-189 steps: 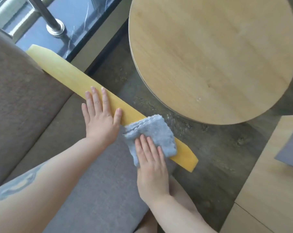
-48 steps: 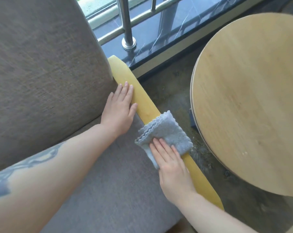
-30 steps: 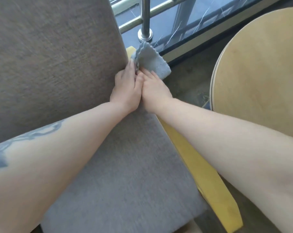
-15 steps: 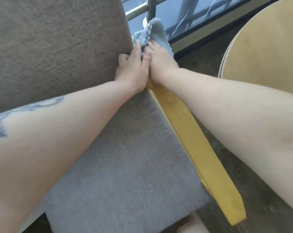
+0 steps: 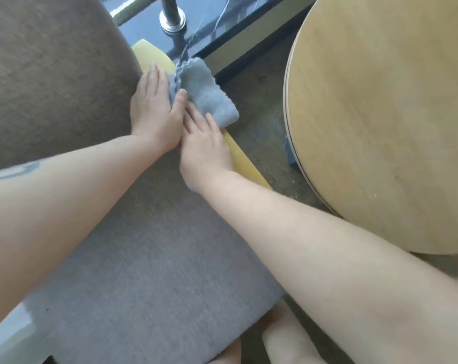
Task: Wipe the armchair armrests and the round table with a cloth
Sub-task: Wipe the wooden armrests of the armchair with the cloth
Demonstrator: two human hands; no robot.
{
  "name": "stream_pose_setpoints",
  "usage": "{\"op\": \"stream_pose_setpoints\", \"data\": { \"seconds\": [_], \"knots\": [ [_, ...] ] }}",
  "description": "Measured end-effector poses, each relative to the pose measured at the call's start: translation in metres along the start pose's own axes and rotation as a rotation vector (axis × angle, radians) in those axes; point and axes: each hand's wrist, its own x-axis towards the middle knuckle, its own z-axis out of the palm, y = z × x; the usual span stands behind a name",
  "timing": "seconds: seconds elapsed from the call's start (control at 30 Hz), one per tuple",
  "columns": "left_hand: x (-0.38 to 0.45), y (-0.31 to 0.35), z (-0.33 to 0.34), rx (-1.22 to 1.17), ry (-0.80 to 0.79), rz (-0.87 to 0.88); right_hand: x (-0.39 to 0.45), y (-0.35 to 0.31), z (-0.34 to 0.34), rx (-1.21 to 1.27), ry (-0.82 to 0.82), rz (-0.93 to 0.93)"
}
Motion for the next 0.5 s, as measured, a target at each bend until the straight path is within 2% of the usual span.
{"op": "stream_pose_setpoints", "data": {
  "seconds": [0.07,0.17,0.23,0.33,0.4,0.5],
  "knots": [
    [-0.016,0.005,0.007,0.054,-0.045,0.048,-0.065,0.011,0.008,0.031,0.018,-0.013],
    [-0.053,0.015,0.025,0.125,-0.096,0.118,-0.163,0.053,0.016,0.093,0.074,0.169],
    [-0.07,0.024,0.035,0.127,-0.103,0.131,-0.182,0.063,0.018,0.096,0.062,0.28],
    [-0.079,0.043,0.046,0.092,-0.093,0.05,-0.159,0.034,0.021,0.116,0.113,0.387],
    [-0.086,0.054,0.05,0.088,-0.092,0.002,-0.17,0.02,0.029,0.142,0.09,0.36],
    [-0.104,0.069,0.056,0.083,-0.124,-0.003,-0.236,0.034,0.036,0.093,0.052,0.317]
  ]
}}
